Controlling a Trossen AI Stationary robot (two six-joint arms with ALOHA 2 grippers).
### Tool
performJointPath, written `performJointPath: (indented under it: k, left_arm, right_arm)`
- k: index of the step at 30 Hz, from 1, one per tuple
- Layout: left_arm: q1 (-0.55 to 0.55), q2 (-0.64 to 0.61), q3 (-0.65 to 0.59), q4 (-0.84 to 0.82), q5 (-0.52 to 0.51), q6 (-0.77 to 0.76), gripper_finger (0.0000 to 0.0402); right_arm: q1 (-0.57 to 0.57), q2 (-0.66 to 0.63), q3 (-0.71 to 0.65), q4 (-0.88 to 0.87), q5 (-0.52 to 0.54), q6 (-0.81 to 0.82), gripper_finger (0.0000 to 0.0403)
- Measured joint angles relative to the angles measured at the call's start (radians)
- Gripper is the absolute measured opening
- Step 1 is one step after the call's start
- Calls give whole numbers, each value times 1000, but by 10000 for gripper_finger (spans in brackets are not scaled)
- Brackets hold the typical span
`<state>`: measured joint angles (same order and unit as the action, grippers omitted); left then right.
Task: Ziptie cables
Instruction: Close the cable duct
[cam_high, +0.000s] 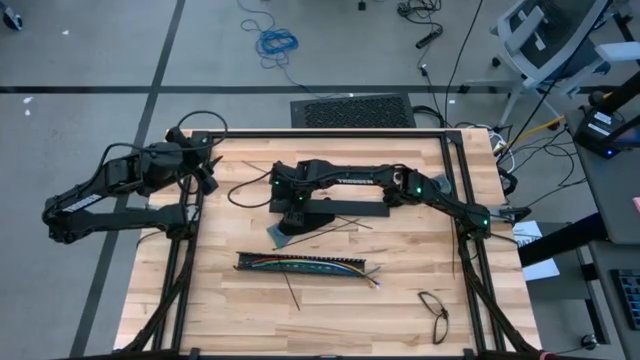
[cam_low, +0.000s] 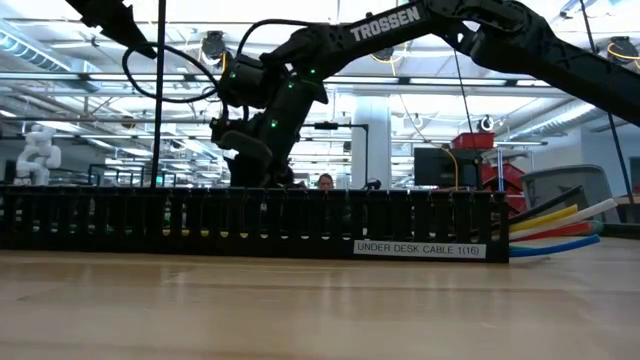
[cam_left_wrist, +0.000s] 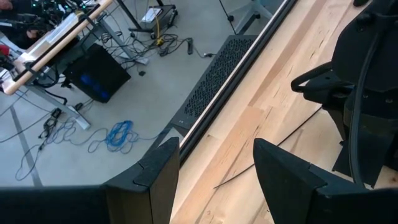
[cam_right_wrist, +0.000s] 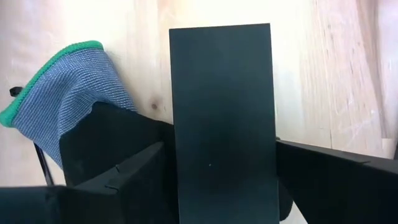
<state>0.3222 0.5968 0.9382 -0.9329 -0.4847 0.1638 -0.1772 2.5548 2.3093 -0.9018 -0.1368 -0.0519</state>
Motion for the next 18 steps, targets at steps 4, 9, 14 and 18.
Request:
performJointPath:
  k: [4, 9, 14, 18]
  left_arm:
    - [0, 0, 0, 0, 0, 0, 202]
    - [0, 0, 0, 0, 0, 0, 202]
    - [0, 0, 0, 0, 0, 0, 202]
    - [0, 0, 0, 0, 0, 0, 202]
  right_arm:
    - [0, 0, 0, 0, 0, 0, 289]
    - [0, 0, 0, 0, 4, -5, 260]
    - [0, 0, 0, 0, 4, -17, 226]
    - [0, 0, 0, 0, 5, -17, 233]
